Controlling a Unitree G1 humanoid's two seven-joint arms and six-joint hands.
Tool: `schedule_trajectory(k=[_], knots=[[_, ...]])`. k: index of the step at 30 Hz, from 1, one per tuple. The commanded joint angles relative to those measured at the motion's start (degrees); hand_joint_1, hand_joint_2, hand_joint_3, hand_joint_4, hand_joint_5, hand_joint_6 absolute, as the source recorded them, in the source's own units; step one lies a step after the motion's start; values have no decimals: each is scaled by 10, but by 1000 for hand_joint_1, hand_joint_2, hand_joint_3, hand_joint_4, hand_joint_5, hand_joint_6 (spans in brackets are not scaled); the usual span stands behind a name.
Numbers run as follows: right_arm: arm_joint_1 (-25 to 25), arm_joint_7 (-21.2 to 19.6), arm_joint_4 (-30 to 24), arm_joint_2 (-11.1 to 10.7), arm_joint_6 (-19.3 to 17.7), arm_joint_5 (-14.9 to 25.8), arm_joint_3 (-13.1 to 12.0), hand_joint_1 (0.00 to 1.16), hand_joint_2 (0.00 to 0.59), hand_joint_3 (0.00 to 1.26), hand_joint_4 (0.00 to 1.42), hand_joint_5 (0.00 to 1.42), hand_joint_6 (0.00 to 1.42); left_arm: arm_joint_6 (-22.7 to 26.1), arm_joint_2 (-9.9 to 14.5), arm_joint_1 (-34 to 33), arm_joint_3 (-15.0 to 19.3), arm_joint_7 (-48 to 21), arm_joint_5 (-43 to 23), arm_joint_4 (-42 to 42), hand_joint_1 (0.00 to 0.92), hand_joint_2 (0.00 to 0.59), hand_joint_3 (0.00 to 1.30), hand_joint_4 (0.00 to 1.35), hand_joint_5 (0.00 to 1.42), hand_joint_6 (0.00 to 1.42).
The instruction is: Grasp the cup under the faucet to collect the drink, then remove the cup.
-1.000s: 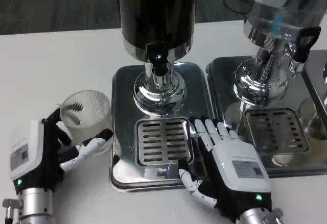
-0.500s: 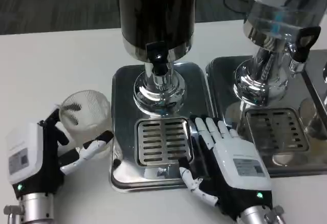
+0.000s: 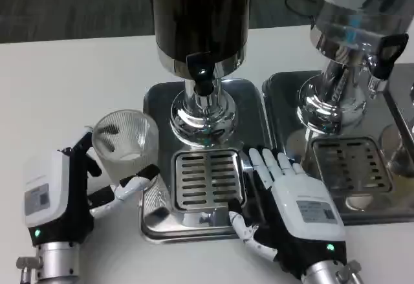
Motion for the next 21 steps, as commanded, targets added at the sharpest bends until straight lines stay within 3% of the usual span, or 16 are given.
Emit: schedule_trajectory(k=[1, 21], knots=[[1, -6, -8, 0, 3, -5, -1, 263, 433, 15, 0, 0, 37, -21, 4, 1, 4, 17, -1, -23, 427, 90, 532, 663, 913, 1020], [41, -34, -42, 13, 35, -6, -13, 286, 425, 13, 0, 0, 12, -20, -18, -46, -61, -33, 52, -25, 422, 81, 540, 663, 916, 1019]])
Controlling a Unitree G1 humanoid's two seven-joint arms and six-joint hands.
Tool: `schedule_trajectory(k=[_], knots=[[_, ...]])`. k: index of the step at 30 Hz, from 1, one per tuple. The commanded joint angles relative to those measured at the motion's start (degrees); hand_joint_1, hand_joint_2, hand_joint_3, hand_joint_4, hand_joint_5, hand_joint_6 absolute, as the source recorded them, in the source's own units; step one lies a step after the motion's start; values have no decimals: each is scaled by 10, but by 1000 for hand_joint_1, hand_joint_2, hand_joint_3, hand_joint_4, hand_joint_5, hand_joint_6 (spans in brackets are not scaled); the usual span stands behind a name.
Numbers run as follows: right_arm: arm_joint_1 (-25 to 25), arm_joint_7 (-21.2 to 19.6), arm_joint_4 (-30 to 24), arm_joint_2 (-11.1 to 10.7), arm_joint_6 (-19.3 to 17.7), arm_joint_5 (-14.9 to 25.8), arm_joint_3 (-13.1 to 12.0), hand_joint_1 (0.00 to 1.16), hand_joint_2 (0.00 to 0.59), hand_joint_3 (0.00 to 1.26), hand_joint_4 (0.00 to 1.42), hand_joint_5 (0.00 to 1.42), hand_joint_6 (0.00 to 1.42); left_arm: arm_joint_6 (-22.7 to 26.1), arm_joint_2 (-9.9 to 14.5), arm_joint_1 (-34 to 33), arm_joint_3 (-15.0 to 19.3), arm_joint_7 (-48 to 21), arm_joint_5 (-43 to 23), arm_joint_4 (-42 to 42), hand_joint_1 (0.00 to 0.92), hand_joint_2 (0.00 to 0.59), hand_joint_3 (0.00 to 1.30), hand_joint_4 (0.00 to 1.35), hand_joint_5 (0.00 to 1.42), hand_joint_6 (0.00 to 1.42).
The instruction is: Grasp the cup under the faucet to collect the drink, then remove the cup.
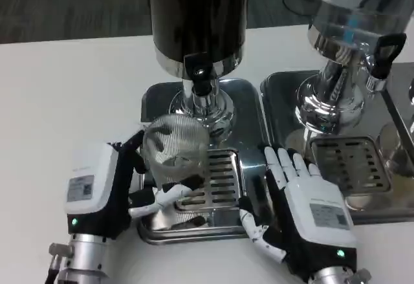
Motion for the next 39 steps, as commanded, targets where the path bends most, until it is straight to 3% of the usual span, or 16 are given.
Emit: schedule_trajectory(k=[1, 12, 15, 19, 27, 30, 39], knots=[[13, -9, -17, 3, 6, -5, -4, 286, 425, 13, 0, 0, 10, 2, -8, -37, -17, 1, 13, 17, 422, 81, 540, 663, 916, 1019], [30, -7, -31, 5, 12, -2, -7, 288, 425, 12, 0, 0, 3, 33, -41, -99, -50, -21, 16, 113, 388, 73, 513, 639, 888, 986], [28, -2, -29, 2, 7, 0, -7, 289, 425, 8, 0, 0, 3, 30, -40, -91, -57, -35, 13, 114, 210, 60, 425, 535, 784, 784], [19, -2, -20, -2, -2, -1, -4, 289, 425, 5, 0, 0, 2, 26, -33, -80, -58, -34, 6, 107, 14, 3, 268, 443, 721, 664], [18, -2, -19, -4, -3, 1, -8, 290, 425, 4, 0, 0, 2, 33, -26, -72, -53, -33, -5, 99, 0, 0, 203, 385, 666, 603], [29, -28, -25, -10, -15, -3, -11, 290, 425, 2, 0, 0, 2, 9, -16, -57, -36, -43, -26, 79, 0, 0, 196, 394, 664, 590], [24, -31, -25, -22, -21, -7, -17, 301, 419, 0, 0, 0, 2, 0, 14, 2, 11, -43, -59, 13, 0, 0, 195, 400, 650, 544]])
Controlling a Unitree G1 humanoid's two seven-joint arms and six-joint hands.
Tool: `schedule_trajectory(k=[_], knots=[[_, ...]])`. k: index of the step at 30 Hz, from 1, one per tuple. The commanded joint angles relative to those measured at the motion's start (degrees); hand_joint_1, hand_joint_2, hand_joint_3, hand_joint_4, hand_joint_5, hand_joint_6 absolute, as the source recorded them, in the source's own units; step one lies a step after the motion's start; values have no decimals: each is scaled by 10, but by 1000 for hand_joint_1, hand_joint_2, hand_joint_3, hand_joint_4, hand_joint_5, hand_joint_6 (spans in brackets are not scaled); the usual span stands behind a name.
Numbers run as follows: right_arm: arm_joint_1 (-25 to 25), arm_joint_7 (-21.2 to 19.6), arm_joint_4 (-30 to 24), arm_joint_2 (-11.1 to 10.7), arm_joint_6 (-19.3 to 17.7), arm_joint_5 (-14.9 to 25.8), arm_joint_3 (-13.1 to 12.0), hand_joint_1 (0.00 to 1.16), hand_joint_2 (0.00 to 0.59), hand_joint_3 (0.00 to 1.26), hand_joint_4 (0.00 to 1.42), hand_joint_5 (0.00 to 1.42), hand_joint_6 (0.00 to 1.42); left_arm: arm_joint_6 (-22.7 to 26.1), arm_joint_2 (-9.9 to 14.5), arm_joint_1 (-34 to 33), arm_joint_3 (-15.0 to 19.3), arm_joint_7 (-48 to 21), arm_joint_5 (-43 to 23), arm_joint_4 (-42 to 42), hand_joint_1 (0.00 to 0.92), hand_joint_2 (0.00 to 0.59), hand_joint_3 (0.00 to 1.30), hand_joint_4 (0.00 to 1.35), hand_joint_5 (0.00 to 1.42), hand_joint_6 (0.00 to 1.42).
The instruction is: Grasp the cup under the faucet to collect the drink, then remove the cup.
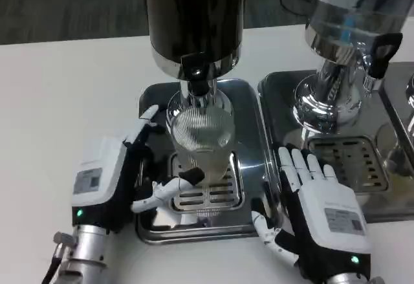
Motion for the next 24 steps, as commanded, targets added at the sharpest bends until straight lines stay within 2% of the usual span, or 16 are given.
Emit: schedule_trajectory(k=[1, 4, 5, 7, 11, 16, 21, 24], knots=[[-2, -14, -5, -8, -8, -15, -3, 302, 419, 0, 0, 0, 0, -10, 12, 35, 34, -7, -34, -32, 0, 0, 180, 340, 555, 449], [-10, -10, -2, -12, 8, -52, 7, 304, 414, 0, 0, 0, 0, -8, 29, 65, 56, -22, -50, -71, 0, 12, 11, 53, 300, 192], [-12, -7, -1, -13, 16, -65, 10, 304, 412, 0, 0, 0, 0, -3, 36, 76, 62, -30, -51, -85, 0, 17, 2, 11, 215, 116], [-15, -5, 1, -15, 20, -74, 10, 278, 385, 0, 0, 0, 0, 23, 50, 95, 69, -47, -42, -115, 0, 32, 0, 0, 119, 11], [-16, -2, 0, -12, 17, -64, 7, 269, 382, 0, 0, 0, 0, 50, 65, 120, 74, -83, -37, -163, 0, 53, 0, 0, 60, 0], [-16, -12, 5, -12, 20, -74, 10, 265, 383, 0, 0, 0, 0, -32, 69, 130, 105, -134, -98, -195, 0, 67, 0, 0, 59, 0], [-14, -9, 5, -9, 19, -64, 4, 262, 383, 0, 0, 0, 0, -97, 72, 136, 139, -195, -156, -235, 0, 78, 0, 0, 45, 0], [-15, -6, 8, -7, 19, -58, 0, 261, 383, 0, 0, 0, 0, -142, 80, 130, 149, -280, -221, -257, 0, 81, 0, 0, 82, 4]])
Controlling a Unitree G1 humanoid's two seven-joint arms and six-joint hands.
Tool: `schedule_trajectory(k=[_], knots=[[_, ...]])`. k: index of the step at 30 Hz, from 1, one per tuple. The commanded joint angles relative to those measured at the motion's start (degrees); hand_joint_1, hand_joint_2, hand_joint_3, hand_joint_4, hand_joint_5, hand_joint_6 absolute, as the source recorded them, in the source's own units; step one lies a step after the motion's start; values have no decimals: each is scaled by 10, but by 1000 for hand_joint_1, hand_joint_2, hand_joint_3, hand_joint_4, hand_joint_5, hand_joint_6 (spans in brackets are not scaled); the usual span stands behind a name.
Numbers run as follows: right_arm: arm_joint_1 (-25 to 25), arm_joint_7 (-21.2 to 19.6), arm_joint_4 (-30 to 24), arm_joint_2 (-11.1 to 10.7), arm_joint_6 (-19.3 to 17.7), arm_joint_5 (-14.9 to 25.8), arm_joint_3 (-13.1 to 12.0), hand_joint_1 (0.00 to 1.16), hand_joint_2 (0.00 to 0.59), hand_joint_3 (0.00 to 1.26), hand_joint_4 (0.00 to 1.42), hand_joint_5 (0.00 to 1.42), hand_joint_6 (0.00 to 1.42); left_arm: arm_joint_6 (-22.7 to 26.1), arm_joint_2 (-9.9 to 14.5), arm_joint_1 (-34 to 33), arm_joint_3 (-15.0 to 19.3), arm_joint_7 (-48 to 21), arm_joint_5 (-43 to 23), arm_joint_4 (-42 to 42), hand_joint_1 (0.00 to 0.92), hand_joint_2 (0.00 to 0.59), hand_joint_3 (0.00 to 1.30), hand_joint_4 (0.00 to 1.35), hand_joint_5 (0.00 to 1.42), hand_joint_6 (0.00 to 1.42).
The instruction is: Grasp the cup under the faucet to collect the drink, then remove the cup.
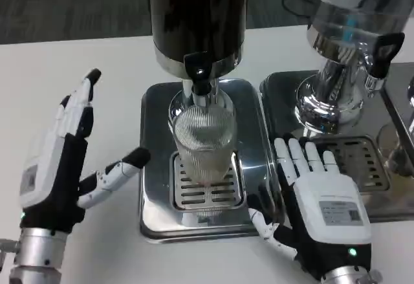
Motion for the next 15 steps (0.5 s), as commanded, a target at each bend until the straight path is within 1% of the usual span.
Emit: schedule_trajectory(k=[1, 3, 4, 7, 10, 12, 15], knots=[[0, -1, 6, 4, 2, 8, -6, 261, 383, 0, 0, 0, 0, -62, 16, -3, 17, -118, -89, -35, 0, 82, 0, 0, 87, 5], [0, -1, 5, 6, 3, 9, -7, 260, 383, 0, 0, 0, 0, -74, 17, -9, 16, -193, -154, -56, 0, 83, 0, 0, 110, 18], [0, 0, 5, 8, 3, 11, -7, 261, 384, 0, 0, 0, 0, -71, 23, -12, 13, -231, -180, -75, 0, 83, 0, 0, 113, 19], [2, -1, 4, 10, 3, 8, -6, 262, 388, 0, 0, 0, 0, -58, 30, -9, 15, -309, -227, -121, 0, 88, 0, 0, 107, 11], [1, 2, 5, 10, 0, 10, -6, 263, 390, 0, 0, 0, 0, -43, 22, -2, 21, -370, -275, -154, 0, 91, 0, 0, 98, 2], [-1, -1, 9, 12, -2, 12, -6, 263, 391, 0, 0, 0, 0, -35, 15, 1, 27, -405, -305, -161, 0, 91, 0, 0, 96, 2], [-4, -3, 14, 12, -7, 14, -6, 267, 390, 0, 0, 0, 0, -18, -7, -1, 27, -463, -358, -162, 0, 91, 0, 0, 94, 3]])
